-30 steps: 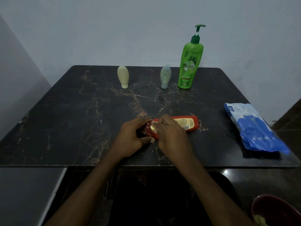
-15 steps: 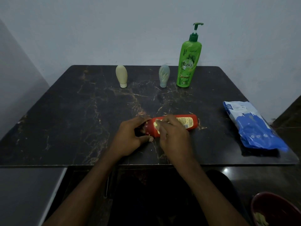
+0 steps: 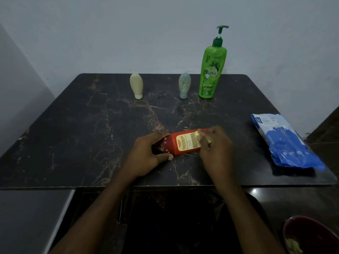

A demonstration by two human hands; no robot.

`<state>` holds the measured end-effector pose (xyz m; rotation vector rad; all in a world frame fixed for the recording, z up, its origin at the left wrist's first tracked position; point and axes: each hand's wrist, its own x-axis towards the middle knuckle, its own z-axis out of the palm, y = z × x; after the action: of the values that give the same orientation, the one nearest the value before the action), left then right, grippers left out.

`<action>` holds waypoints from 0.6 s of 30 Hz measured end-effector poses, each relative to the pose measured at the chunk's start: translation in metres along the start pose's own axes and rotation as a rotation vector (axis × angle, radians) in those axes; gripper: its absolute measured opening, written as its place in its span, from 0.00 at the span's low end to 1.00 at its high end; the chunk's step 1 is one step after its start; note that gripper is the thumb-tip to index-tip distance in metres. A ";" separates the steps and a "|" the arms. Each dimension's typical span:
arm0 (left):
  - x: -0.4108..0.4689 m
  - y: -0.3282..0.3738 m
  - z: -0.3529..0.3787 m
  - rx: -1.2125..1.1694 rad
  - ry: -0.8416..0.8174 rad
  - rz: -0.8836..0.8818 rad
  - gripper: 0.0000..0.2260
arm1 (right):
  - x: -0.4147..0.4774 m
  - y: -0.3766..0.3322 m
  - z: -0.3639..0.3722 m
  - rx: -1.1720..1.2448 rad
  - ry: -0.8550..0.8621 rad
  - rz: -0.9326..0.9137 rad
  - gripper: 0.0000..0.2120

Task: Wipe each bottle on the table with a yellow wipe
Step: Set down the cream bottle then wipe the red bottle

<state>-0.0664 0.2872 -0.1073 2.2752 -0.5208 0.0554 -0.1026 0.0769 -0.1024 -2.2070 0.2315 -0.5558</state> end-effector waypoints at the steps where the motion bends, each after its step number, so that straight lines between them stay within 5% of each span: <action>1: 0.000 0.000 0.000 -0.001 0.005 0.004 0.32 | -0.007 -0.009 0.008 0.005 -0.024 -0.070 0.09; 7: -0.001 0.000 0.000 -0.027 0.024 0.017 0.31 | -0.031 -0.023 0.028 -0.019 -0.142 -0.292 0.10; 18: -0.002 0.005 -0.002 -0.018 -0.013 -0.001 0.30 | 0.008 0.047 -0.034 -0.036 0.064 0.098 0.10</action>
<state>-0.0698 0.2865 -0.1026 2.2593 -0.5253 0.0349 -0.1107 0.0208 -0.1170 -2.2011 0.3840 -0.5731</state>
